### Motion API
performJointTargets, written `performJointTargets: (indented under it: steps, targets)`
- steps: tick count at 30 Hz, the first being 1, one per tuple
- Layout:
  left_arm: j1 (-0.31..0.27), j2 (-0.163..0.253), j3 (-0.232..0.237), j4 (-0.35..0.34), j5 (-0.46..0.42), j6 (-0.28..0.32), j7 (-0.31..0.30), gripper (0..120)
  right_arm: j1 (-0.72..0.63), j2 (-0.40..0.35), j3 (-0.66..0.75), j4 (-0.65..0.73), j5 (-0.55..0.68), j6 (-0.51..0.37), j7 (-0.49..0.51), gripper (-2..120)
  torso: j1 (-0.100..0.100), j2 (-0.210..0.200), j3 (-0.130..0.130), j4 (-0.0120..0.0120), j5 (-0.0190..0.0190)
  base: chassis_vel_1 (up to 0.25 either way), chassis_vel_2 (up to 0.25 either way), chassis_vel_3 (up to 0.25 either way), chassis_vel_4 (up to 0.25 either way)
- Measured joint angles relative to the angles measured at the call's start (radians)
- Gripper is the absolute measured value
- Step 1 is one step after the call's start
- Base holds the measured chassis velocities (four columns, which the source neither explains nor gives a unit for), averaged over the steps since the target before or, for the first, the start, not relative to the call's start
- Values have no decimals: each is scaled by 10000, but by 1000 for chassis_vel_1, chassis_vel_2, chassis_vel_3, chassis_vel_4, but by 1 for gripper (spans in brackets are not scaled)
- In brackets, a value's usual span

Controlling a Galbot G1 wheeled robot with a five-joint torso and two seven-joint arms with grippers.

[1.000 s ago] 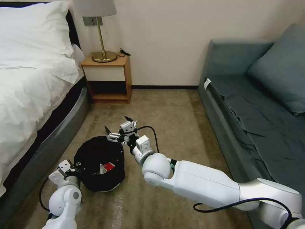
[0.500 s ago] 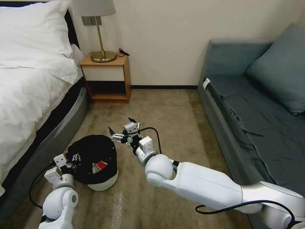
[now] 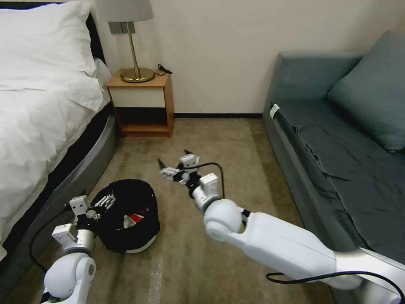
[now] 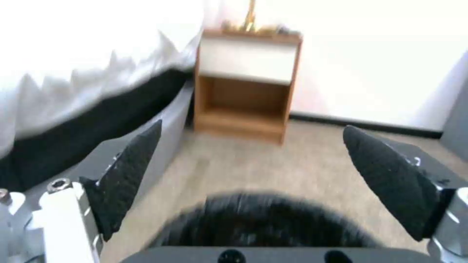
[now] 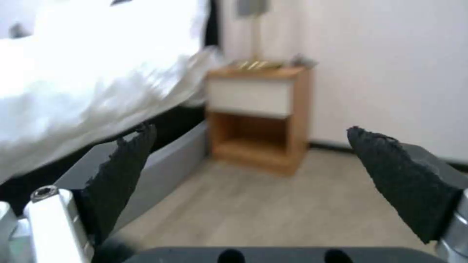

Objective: Pick up the trash bin, then pick up the garbage on the floor and place it into the trash bin.

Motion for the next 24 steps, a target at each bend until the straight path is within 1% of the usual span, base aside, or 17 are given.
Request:
performJointTargets:
  steps: [1, 2, 4, 6, 7, 10, 11, 12, 13, 15, 16, 17, 19, 20, 21, 22, 24]
  targets:
    - [20, 57, 41, -64, 119, -268, 54, 100, -353, -128, 652, 190, -356, -2, -38, 100, 0, 0, 0, 0, 2, 0, 0, 0, 0]
    - [20, 57, 41, -64, 119, -268, 54, 100, -353, -128, 652, 190, -356, -2, -38, 100, 0, 0, 0, 0, 2, 0, 0, 0, 0]
    - [36, 172, 117, -169, 349, -486, 64, 100, -1089, -332, 1903, 620, -1037, -81, -58, 100, 0, 0, 0, 0, 1, 0, 0, 0, 0]
    - [41, 241, 143, -258, 536, -483, 44, 100, -1680, -521, 2663, 990, -1469, -161, -56, 100, 0, 0, 0, 0, 2, 0, 0, 0, 0]
    - [41, 241, 143, -258, 536, -483, 44, 100, -1680, -521, 2663, 990, -1469, -161, -56, 100, 0, 0, 0, 0, 2, 0, 0, 0, 0]
    - [26, 303, 243, -527, 803, -318, -57, 100, -3487, -902, 4515, 1898, -2476, -216, -70, 100, 0, 0, -1, 0, 3, 0, 0, 0, 0]
    - [15, 300, 270, -581, 806, -311, -57, 100, -3915, -953, 4937, 2080, -2729, -226, -109, 100, 0, 0, 0, -4, 4, 0, 0, 0, 0]
    - [15, 300, 270, -581, 806, -311, -57, 100, -3915, -953, 4937, 2080, -2729, -226, -109, 100, 0, 0, 0, -4, 4, 0, 0, 0, 0]
    - [2, 273, 305, -648, 789, -380, -36, 100, -4527, -1006, 5574, 2374, -3075, -246, -151, 100, 0, 1, -1, -7, 4, 0, 0, 0, 0]
    - [13, 204, 374, -760, 972, -461, -19, 100, -5466, -1002, 6498, 2935, -3394, -352, -167, 100, 0, 0, -1, -3, 1, 0, 0, 0, 0]
    - [44, 172, 435, -844, 1095, -535, -18, 100, -6036, -937, 6980, 3247, -3599, -422, -168, 100, -1, 0, -1, -1, 0, 0, 0, 0, 0]
    - [44, 172, 435, -844, 1095, -535, -18, 100, -6036, -937, 6980, 3247, -3599, -422, -168, 100, -1, 0, -1, -1, 0, 0, 0, 0, 0]
    - [150, 121, 580, -982, 1186, -605, -14, 100, -6942, -729, 7605, 3678, -4078, -486, -167, 100, 0, 0, -1, -2, 2, 0, 0, 0, 0]
    - [150, 121, 580, -982, 1186, -605, -14, 100, -6942, -729, 7605, 3678, -4078, -486, -167, 100, 0, 0, -1, -2, 2, 0, 0, 0, 0]
    - [239, 89, 652, -1064, 1236, -607, 0, 100, -7541, -518, 7942, 3900, -4523, -507, -169, 100, 0, 0, -1, -2, 0, 0, 0, 0, 0]
    - [463, 19, 696, -1280, 1385, -525, 84, 100, -8748, 180, 8600, 4285, -5528, -511, -249, 100, -1, 1, -2, -4, 0, 0, 0, 0, 0]
    - [633, 6, 734, -1438, 1411, -463, 182, 100, -9395, 769, 8874, 4485, -5990, -493, -275, 100, -1, 0, -2, -3, 0, 0, 0, 0, 0]
